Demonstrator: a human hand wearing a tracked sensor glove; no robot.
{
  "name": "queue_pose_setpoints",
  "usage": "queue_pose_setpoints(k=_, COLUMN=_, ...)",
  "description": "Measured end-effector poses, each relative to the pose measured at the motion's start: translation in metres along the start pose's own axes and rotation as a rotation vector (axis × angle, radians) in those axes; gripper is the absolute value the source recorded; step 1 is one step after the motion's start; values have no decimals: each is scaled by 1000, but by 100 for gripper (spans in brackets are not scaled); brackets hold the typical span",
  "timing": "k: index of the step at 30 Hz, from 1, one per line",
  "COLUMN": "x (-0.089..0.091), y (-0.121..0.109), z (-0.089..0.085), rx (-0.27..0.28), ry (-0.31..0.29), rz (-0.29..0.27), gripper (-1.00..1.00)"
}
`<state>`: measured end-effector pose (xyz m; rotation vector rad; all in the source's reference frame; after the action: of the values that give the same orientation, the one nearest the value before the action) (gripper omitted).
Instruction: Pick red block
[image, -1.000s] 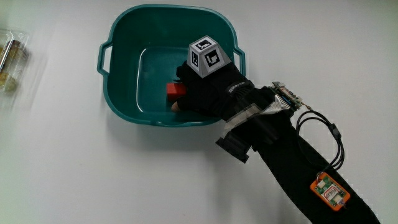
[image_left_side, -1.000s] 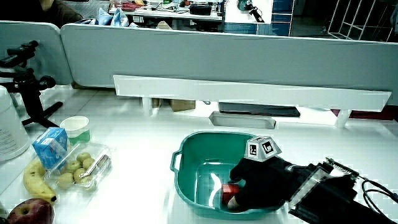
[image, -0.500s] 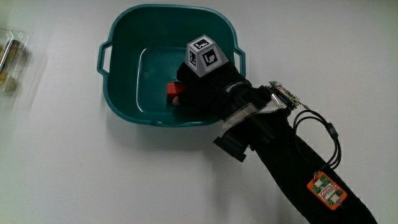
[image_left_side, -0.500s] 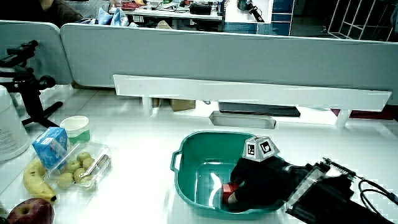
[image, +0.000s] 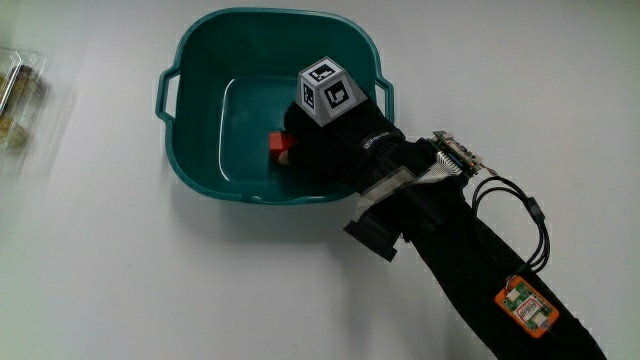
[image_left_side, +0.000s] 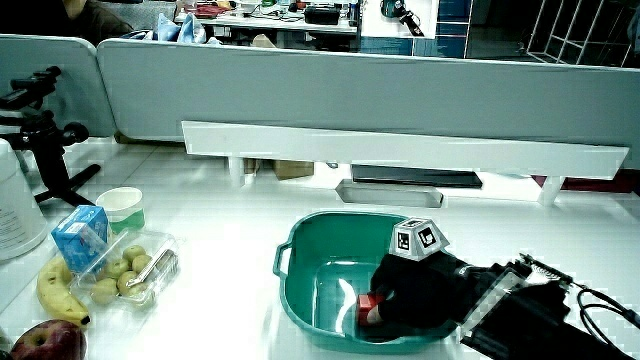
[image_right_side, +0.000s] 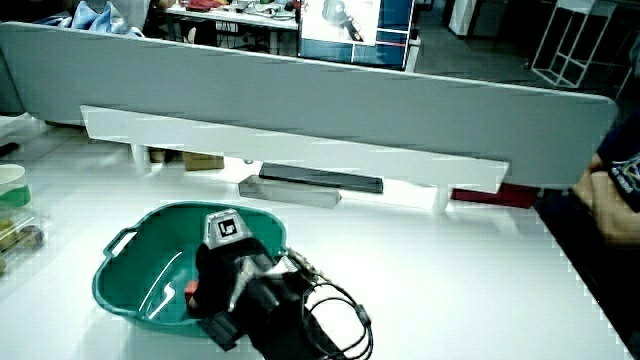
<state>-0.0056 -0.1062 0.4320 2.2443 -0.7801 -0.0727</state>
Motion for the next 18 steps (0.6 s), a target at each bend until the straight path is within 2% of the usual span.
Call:
queue_pose_setpoints(k=5, x=0, y=-3, z=4, rx=4, ry=1, rz=6, gripper=100)
queue_pose_setpoints(k=6, x=0, y=-5, z=6, rx=22, ry=4, rz=7, gripper=100)
queue_pose_setpoints(k=8, x=0, y=-7, z=8, rx=13, ry=-1, rz=5, gripper=100)
queue_pose_setpoints(k=18, x=-7, y=-26, z=25, rx=86, ry=-5, rz=40, gripper=100)
